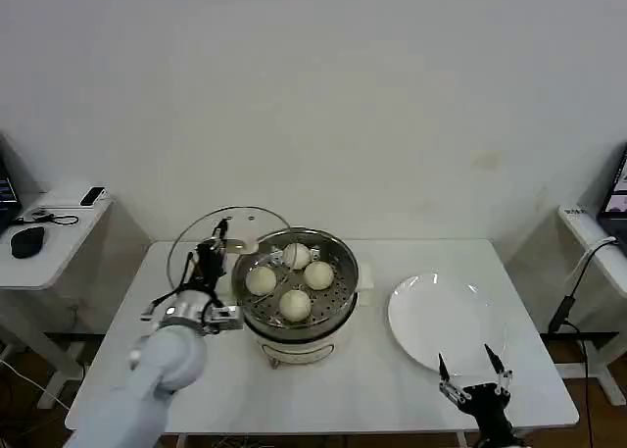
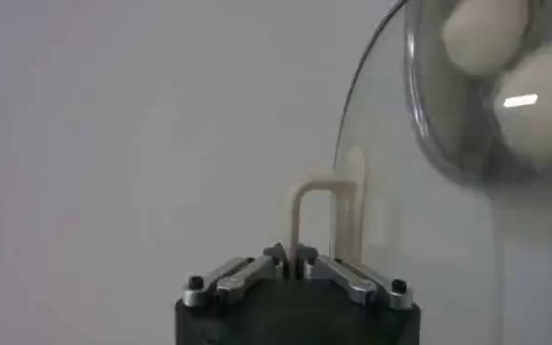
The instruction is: Take steamed baozi put them in steamer then cover it.
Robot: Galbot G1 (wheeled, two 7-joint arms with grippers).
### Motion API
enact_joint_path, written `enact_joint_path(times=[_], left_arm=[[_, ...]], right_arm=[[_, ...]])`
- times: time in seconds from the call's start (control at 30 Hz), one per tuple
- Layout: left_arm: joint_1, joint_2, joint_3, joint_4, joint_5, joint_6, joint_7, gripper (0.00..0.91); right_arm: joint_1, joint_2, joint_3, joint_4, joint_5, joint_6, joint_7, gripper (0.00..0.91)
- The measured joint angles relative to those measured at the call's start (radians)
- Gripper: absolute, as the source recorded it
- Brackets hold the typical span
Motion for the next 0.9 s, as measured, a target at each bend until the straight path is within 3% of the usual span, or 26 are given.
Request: enact_joint_path(times=[0.4,0.9], left_arm=[[-0.094,-0.131,0.132,0.078,0.081,0.055,0.059,0.000],[-0.099,-0.190,0.183,0.132,0.133,0.062,0.084,0.000]], right_arm=[[-0.001,0.020,-0.019,-0.003,-0.032,-0.002,0.001,0.907],[0.004,0.030,-0.046,-0.015,-0.057,-0.003,0.001,0.907]])
